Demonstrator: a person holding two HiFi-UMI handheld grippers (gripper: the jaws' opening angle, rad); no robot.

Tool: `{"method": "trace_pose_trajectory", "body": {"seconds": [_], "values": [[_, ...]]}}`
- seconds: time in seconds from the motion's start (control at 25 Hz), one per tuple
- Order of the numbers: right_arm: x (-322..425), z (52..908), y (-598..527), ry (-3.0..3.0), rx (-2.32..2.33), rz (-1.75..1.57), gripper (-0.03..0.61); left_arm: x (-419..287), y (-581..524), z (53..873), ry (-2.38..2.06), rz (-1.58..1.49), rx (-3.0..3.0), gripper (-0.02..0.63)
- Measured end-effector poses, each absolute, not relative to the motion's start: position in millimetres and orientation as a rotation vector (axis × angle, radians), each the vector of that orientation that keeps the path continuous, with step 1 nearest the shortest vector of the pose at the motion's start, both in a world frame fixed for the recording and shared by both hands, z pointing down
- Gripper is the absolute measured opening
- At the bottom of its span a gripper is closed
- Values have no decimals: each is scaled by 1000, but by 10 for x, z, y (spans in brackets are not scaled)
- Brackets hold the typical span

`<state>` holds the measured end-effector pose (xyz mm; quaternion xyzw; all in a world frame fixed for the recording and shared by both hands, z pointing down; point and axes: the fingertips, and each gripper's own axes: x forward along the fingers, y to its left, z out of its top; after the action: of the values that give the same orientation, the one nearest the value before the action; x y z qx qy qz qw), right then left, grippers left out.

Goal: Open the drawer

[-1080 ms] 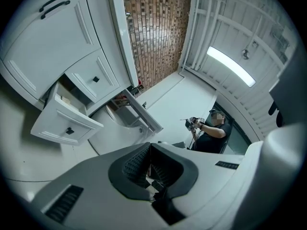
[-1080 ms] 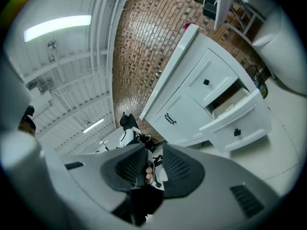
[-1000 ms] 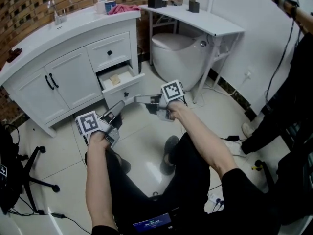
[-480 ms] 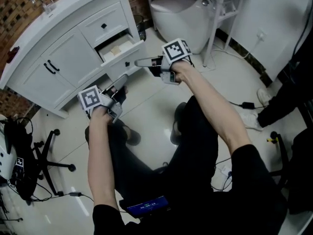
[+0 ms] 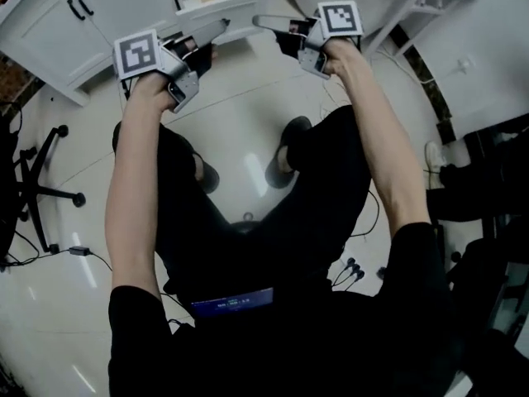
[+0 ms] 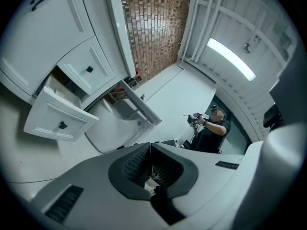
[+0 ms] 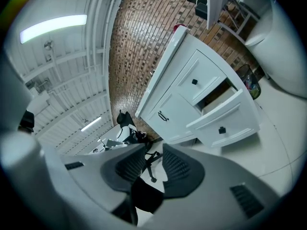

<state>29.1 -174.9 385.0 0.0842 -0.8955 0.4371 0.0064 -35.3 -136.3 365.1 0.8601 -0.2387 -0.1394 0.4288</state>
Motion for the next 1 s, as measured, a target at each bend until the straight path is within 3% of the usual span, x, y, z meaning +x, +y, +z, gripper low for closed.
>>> {"method": "trace_pose_trajectory", "body": {"seconds": [1.0], "values": [[123, 3905, -1700, -2806, 195, 1300, 118, -317, -1276, 3496, -529, -401, 2221, -9]]}}
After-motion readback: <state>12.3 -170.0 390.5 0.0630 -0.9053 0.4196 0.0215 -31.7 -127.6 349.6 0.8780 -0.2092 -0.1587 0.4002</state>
